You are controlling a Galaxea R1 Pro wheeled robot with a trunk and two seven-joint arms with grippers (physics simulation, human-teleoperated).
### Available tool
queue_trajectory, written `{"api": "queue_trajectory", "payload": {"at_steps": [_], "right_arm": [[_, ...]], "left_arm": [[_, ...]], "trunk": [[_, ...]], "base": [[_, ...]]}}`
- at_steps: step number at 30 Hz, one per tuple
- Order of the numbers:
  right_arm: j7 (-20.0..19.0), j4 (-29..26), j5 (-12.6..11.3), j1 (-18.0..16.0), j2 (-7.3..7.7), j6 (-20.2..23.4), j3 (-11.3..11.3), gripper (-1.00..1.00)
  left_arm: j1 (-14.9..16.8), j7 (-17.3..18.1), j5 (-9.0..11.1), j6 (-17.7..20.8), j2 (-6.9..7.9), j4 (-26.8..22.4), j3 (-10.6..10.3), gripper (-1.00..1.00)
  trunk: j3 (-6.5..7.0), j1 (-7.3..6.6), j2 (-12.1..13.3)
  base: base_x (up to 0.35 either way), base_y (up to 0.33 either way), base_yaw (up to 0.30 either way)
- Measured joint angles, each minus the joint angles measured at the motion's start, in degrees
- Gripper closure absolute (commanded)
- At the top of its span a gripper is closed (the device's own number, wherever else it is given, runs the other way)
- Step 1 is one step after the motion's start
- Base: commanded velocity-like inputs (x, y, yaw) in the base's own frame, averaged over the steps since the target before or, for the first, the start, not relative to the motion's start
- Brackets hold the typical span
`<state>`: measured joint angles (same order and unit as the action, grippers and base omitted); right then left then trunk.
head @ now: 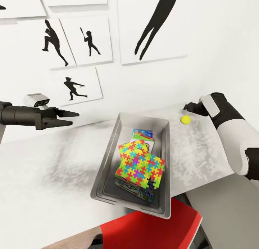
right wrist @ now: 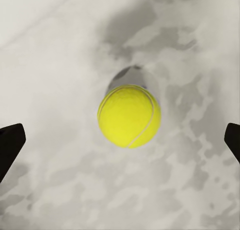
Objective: Put all the toys in the child's room - the three board games (two on the bed and one on the table), the two jigsaw puzzles on the table, and the tennis ball on the table - inside the toy box on the table in the child's room.
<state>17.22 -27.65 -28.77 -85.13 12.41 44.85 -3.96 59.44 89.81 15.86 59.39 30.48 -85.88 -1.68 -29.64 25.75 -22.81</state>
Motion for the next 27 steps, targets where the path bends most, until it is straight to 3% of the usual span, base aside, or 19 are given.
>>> {"api": "queue_trajectory", "payload": {"at_steps": [27], "right_arm": [[0.0, 0.0, 0.0, -2.2, -0.04, 0.2, 0.0, -1.00]], "left_arm": [[0.1, 0.0, 0.1, 0.0, 0.21, 0.0, 0.0, -1.00]], "trunk": [[-2.57, 0.00, 0.0]], "base": [[0.000, 0.000, 0.000]]}}
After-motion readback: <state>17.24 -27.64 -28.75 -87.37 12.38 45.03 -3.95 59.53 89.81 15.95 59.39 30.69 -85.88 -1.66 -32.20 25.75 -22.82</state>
